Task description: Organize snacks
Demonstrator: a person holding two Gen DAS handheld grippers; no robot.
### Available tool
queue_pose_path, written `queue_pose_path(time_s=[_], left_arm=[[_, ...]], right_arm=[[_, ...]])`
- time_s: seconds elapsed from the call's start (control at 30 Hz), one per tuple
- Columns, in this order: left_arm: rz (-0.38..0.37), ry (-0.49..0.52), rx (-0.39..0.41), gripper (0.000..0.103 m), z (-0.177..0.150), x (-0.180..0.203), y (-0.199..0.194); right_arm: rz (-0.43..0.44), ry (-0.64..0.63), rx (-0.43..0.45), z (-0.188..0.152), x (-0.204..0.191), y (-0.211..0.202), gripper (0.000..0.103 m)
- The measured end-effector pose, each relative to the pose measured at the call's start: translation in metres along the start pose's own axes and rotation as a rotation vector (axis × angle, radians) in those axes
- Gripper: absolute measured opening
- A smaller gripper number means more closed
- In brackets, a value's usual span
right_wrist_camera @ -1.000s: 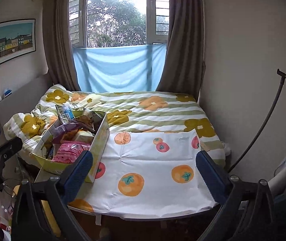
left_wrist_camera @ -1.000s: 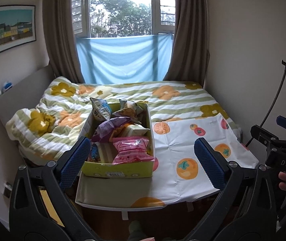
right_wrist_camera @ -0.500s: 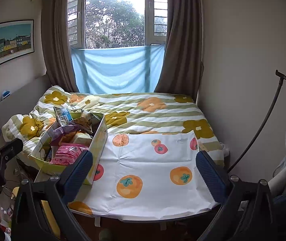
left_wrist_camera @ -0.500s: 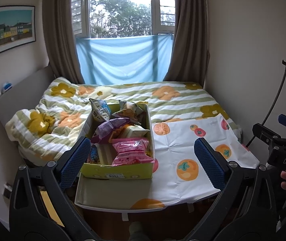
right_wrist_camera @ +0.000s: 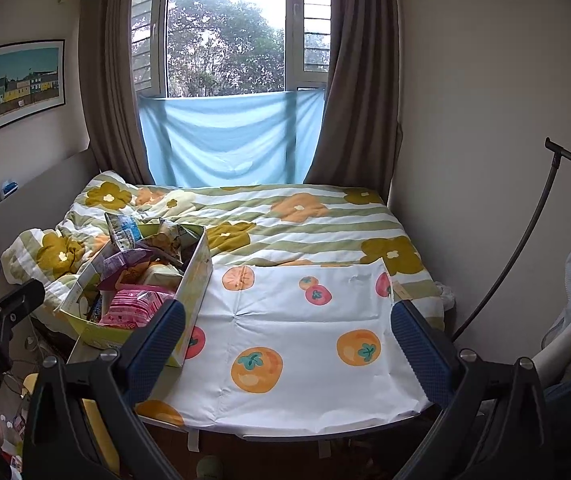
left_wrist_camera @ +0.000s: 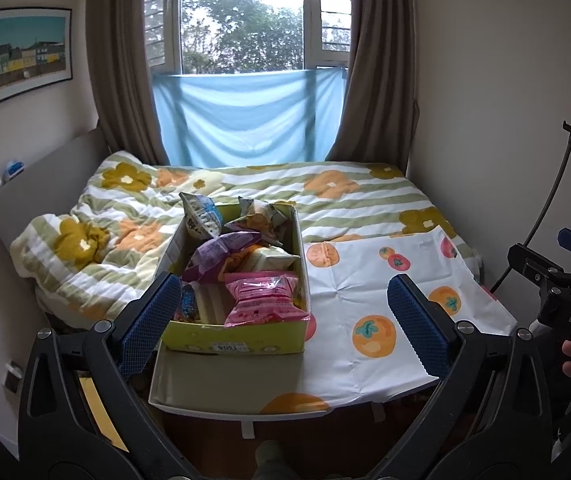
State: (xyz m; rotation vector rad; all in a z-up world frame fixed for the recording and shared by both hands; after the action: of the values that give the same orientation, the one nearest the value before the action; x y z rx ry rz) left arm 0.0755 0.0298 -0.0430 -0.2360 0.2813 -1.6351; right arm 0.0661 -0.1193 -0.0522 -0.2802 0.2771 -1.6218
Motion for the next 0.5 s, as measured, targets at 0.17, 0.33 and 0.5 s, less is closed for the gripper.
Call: queue_pose_path(time_s=[0.17, 0.33, 0.5], left_arm=[[0.003, -0.003, -0.005, 0.103, -0.0019, -0.0019, -0.0001], [0.01, -0.005, -0.004, 0.103, -0.0021, -0.0038, -0.0016], [0.016, -0.007, -0.005, 0.103, -0.0027, -0.0053, -0.0043]], right_arm=[[-0.001, -0.001, 0.001, 0.0003, -0.0006, -0.001, 0.102], [0.0, 0.001, 0.002, 0.0011, -0.002, -0.0028, 0.102], [-0.003, 0.003, 0.008, 0.0023, -0.0032, -0.0056, 0.102]])
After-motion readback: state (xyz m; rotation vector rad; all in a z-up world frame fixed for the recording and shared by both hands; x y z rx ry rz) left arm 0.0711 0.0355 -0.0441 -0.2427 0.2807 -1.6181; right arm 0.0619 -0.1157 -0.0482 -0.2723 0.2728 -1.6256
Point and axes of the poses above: each gripper's, at about its wrist camera, not at the fingertips, and y roughly the way its jaws point, x to its right, z to its top, the point moved 9 cm from there along y, roughly the way its jaws point, and after that the axes turned 12 degrees about x, right-handed, at the moved point
